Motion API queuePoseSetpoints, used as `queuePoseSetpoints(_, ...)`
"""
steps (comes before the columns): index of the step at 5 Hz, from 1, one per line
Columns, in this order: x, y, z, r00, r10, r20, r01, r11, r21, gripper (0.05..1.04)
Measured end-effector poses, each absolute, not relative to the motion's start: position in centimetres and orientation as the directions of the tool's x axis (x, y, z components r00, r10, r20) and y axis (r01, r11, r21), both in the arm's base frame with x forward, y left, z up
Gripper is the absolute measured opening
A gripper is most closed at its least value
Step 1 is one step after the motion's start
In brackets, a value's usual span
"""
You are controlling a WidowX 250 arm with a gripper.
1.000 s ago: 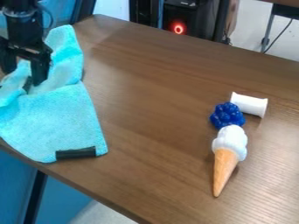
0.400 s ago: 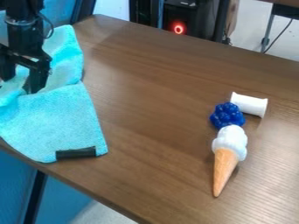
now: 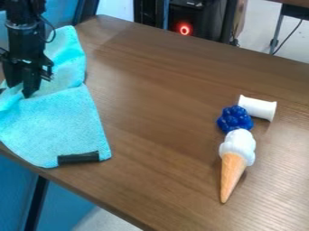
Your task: Unfold the cloth from top left to bottom right
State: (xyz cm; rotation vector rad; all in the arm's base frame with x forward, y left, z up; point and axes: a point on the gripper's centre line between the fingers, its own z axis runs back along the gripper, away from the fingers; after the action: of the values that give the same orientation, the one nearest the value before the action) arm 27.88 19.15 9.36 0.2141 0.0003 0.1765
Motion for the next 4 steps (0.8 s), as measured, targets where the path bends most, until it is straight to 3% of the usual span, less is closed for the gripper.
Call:
queuePoseSetpoints(1,27.9,18.8,9.3,0.986,0.168,0.014,-0.167,0.967,0.190,0.167)
queuePoseSetpoints(2,28.1,17.5,10.3,0.987,0.161,0.019,-0.162,0.974,0.161,0.063)
queuePoseSetpoints(4,31.4,13.3,15.6,0.973,0.216,0.082,-0.219,0.976,0.021,0.050)
